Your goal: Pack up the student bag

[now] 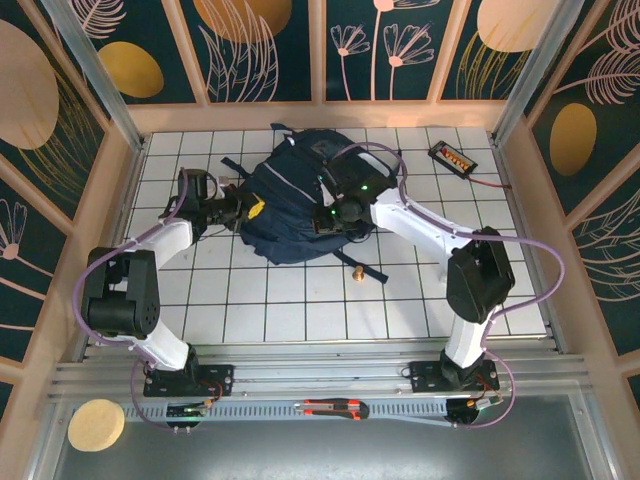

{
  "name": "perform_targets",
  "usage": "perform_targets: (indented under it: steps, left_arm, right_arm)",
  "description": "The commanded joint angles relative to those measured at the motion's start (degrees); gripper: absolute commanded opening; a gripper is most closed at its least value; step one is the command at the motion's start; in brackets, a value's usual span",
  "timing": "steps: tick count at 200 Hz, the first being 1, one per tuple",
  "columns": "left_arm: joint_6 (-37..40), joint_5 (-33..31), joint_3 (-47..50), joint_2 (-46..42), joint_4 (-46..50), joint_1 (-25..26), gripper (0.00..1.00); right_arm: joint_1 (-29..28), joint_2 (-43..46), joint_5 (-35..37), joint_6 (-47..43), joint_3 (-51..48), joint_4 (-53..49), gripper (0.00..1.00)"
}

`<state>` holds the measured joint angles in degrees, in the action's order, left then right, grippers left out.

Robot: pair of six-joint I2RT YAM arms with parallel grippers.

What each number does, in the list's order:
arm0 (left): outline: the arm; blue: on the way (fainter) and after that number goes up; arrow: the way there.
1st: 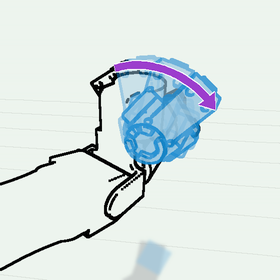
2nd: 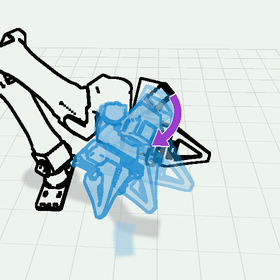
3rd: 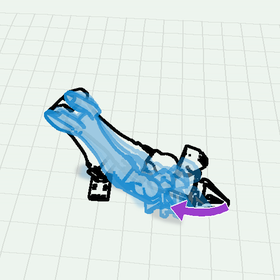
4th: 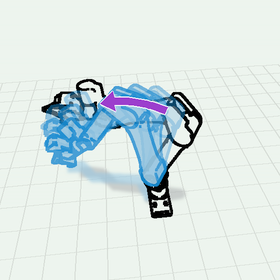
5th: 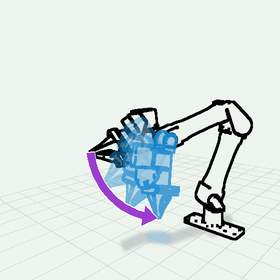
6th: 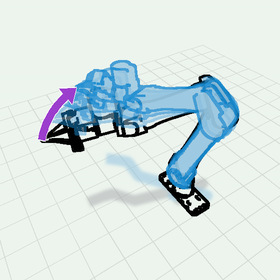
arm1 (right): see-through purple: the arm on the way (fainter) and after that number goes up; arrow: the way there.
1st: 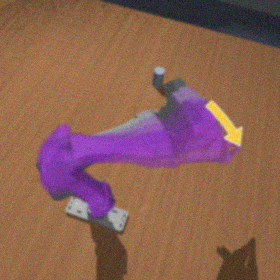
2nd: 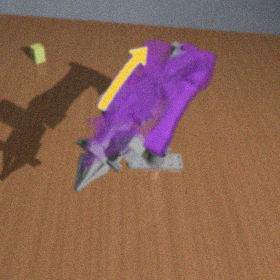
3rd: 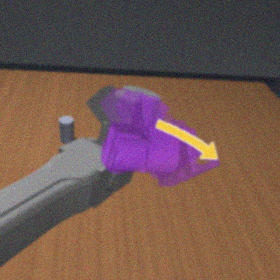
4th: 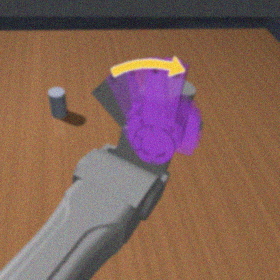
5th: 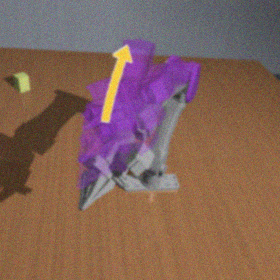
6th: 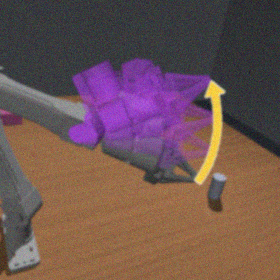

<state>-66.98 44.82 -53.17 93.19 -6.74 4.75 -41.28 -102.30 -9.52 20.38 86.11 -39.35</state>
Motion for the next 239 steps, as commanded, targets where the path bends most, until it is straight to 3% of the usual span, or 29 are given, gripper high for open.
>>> perform_targets:
  steps: [1, 116, 192, 239]
  left_arm:
    - [3.16, -3.96, -2.20, 0.59, 1.49, -3.58, 0.00]
    - [2.51, -3.60, -3.52, 0.15, 0.81, -4.80, 0.00]
    - [-0.42, -3.19, -0.49, -0.20, -3.35, -4.76, 0.00]
    - [-2.15, -2.81, 1.45, -0.44, -6.18, -4.75, 0.00]
  right_arm:
    - [0.96, 4.42, 2.20, -6.60, -2.71, -6.66, 0.00]
    - [11.40, 3.54, 4.87, -12.60, -5.63, -7.81, 0.00]
    - [13.03, 0.78, 4.60, -14.73, -2.33, -8.70, 0.00]
    - [14.16, -2.97, 7.99, -13.88, 1.49, -10.22, 0.00]
